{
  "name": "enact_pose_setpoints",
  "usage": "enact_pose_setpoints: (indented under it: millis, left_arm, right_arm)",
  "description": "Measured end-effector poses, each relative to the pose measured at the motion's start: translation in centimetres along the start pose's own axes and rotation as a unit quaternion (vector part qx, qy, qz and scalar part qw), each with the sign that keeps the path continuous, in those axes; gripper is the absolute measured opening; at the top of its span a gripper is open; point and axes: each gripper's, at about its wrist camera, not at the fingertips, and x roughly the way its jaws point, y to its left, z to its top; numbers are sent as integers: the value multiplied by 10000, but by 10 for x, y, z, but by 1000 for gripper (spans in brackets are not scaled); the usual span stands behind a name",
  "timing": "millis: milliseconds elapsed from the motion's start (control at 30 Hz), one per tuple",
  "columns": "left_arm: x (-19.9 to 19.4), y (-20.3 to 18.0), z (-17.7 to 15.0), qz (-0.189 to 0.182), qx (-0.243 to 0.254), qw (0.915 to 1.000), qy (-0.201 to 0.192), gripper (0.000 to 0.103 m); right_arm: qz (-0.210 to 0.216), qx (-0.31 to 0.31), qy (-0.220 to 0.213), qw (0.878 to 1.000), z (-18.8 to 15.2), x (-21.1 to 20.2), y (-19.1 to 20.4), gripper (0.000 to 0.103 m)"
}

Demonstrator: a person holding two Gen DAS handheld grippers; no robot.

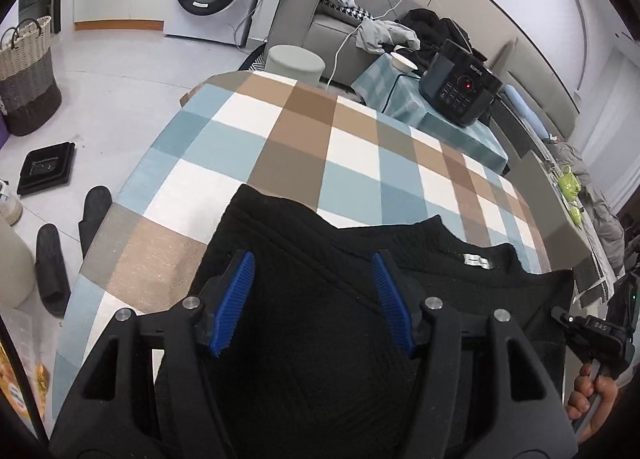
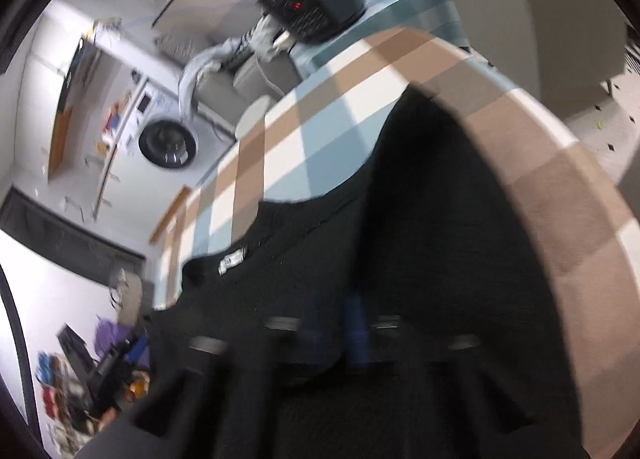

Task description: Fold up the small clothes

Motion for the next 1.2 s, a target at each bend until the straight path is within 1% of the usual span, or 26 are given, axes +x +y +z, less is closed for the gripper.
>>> enact_pose_setpoints:
  millis: [33, 100, 133, 167, 233, 300, 333, 367, 400, 467, 500, 567, 633, 700, 733, 767, 833, 933, 1100, 1133, 1200]
  left_arm:
    - [1, 2, 1, 61, -1, 10000, -5, 58]
    - [2, 8, 4, 110, -37, 9999, -28, 58]
    - [1, 12, 5, 134, -69, 9999, -42, 58]
    - [2, 16, 5, 149, -94, 9998, -45, 58]
    - [2, 23, 7, 205, -122, 9997, -22, 58]
    - [4, 28, 9, 226, -108, 9997, 29, 58]
    - [4, 30, 9, 254, -97, 9996, 16, 58]
    - [4, 30, 10, 302, -56, 9995, -14, 58]
    - [5, 29, 10, 322, -7, 9995, -22, 58]
    - [7, 24, 10, 307, 132, 9994, -17, 58]
    - [8, 19, 8, 293, 230, 9993, -18, 58]
    - [13, 4, 4, 336, 612, 9976, 34, 58]
    - [23, -10, -2, 464, 1000, 9937, 198, 56]
    - [34, -18, -7, 544, 1184, 9909, 331, 46]
    - [37, -19, -9, 583, 1217, 9903, 343, 32]
    - [37, -19, -10, 558, 1205, 9906, 328, 24]
    - [30, -16, -9, 436, 1037, 9935, 181, 16]
    - [15, -11, -6, 274, 901, 9956, 0, 16]
    - [-4, -1, 1, 187, 659, 9974, -228, 11]
    - [-8, 1, 3, 194, 599, 9975, -316, 7]
    - [-13, 5, 7, 229, 533, 9974, -430, 5]
  right_arm:
    - [67, -1, -159, 9999, 4, -2, 4, 2]
    - [141, 255, -591, 9978, 22, -13, 8, 2]
    - [33, 424, -651, 9970, 31, -14, 8, 3]
    - [-11, 534, -615, 9967, 37, -13, 9, 7]
    - [-16, 660, -531, 9964, 45, -15, 9, 9]
    - [-74, 473, -624, 9969, 43, -24, 11, 19]
    - [-134, 378, -646, 9971, 40, -28, 12, 29]
    - [-181, 351, -654, 9971, 36, -33, 11, 34]
    - [-169, 331, -628, 9973, 33, -37, 10, 36]
    - [-93, 310, -567, 9979, 26, -43, 6, 41]
    - [-86, 296, -555, 9980, 22, -47, 4, 41]
    - [-130, 269, -550, 9980, 16, -54, -2, 41]
    - [-163, 280, -500, 9982, 10, -57, -7, 41]
    - [-163, 302, -439, 9984, 5, -58, -12, 41]
    - [-184, 312, -425, 9984, 4, -58, -14, 41]
    - [-215, 299, -403, 9985, 1, -60, -17, 41]
    - [-220, 287, -390, 9986, -2, -63, -20, 41]
    - [-229, 275, -416, 9985, -5, -70, -25, 41]
    - [-326, 359, -496, 9976, -6, -80, -36, 43]
    - [-325, 387, -498, 9975, -6, -81, -38, 43]
    - [-345, 389, -508, 9974, -7, -83, -40, 43]
